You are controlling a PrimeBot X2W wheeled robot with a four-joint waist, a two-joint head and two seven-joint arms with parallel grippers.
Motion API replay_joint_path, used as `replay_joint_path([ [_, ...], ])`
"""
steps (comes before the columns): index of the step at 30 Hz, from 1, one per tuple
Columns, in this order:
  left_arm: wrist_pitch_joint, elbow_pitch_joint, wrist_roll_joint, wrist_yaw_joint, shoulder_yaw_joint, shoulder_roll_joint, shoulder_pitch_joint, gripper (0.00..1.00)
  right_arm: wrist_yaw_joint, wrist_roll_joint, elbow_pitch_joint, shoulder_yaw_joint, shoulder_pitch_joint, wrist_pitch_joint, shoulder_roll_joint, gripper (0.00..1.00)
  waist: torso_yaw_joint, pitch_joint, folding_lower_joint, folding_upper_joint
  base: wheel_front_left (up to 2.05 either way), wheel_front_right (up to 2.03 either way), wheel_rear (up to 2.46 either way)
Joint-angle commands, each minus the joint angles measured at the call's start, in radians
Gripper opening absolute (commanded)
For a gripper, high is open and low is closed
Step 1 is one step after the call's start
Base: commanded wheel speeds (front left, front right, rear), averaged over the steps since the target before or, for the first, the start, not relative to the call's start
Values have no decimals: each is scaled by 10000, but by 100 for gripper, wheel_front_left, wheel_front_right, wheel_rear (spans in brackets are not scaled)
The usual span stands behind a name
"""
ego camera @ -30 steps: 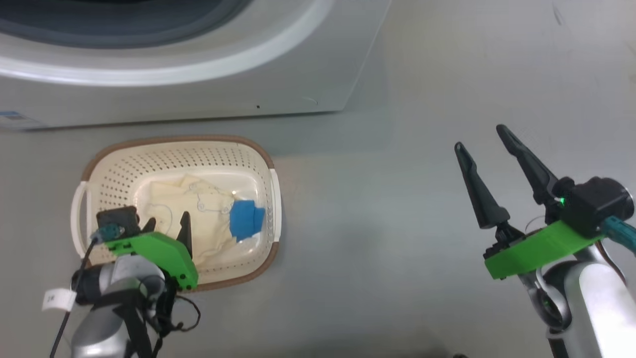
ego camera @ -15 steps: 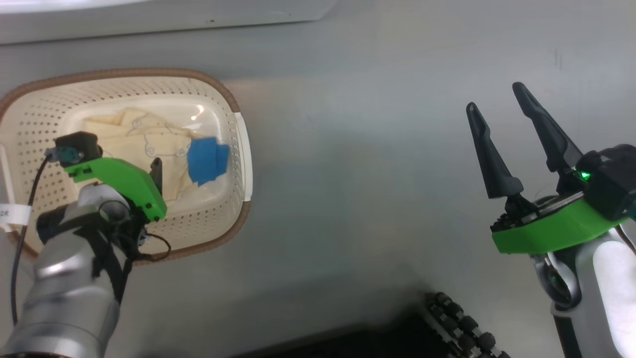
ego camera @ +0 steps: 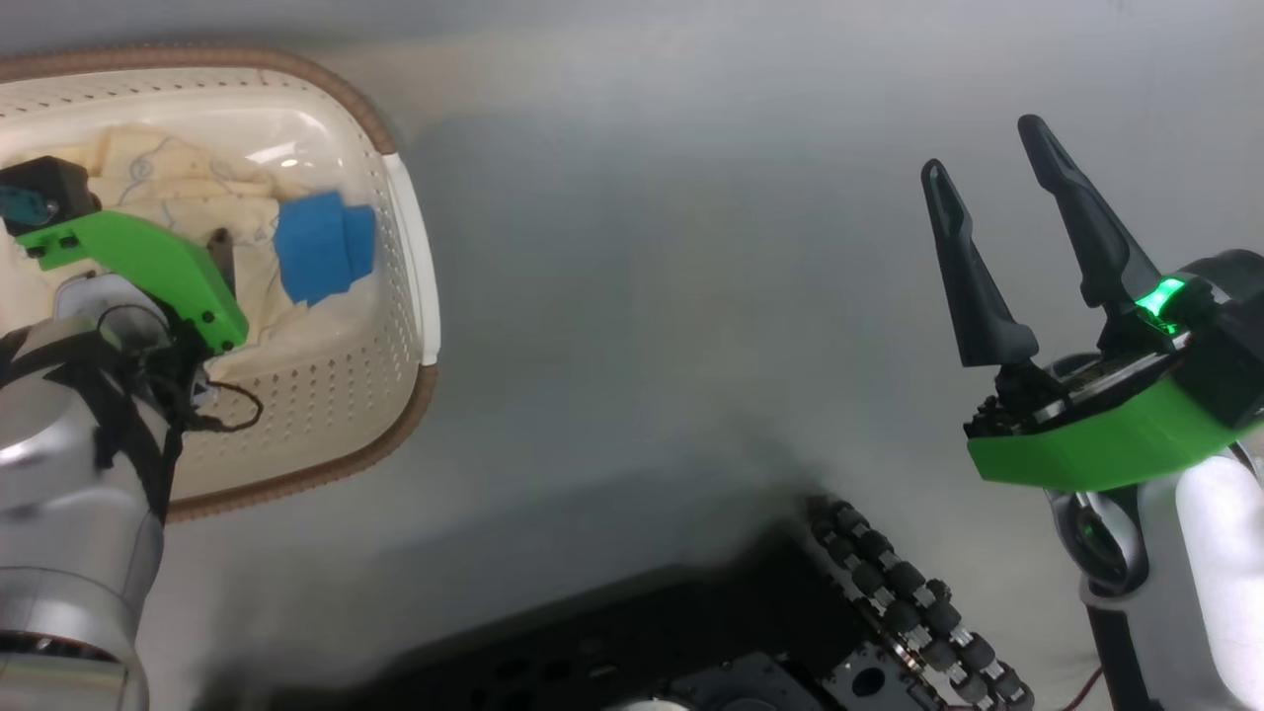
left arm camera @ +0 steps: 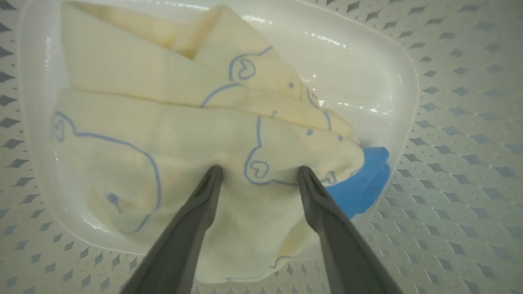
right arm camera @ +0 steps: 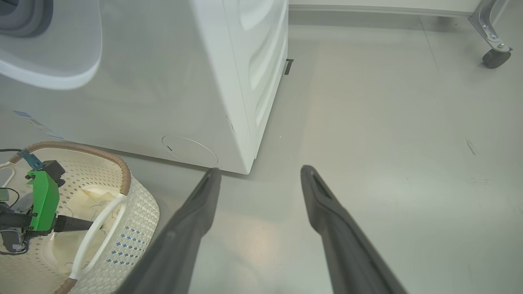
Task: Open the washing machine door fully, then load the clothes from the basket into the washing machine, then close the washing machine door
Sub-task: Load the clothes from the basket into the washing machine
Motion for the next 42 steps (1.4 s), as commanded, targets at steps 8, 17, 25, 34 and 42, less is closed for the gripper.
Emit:
replay_joint_path([
  [8,1,133,0,659,93,322,110,100,-23,193,-525,74,551,-121,13,100,-90,417,-1,1,0,0,0],
  [17,-250,182,-16,1013,-7,26,242,0,-23,252,-698,71,601,-71,34,100,-28,374,-1,1,0,0,0],
  [25,-1309,189,-243,768,145,-49,446,0,-23,338,-431,92,388,-206,-9,100,-9,-28,-1,1,0,0,0],
  [34,-3212,168,-126,649,-27,-322,1072,0,-23,237,-204,-146,468,-178,-182,100,530,-1451,-1,1,0,0,0],
  [42,-4106,-328,-148,774,122,-573,1793,0,-23,146,-196,-452,823,92,-347,100,1056,-2838,-1,1,0,0,0],
])
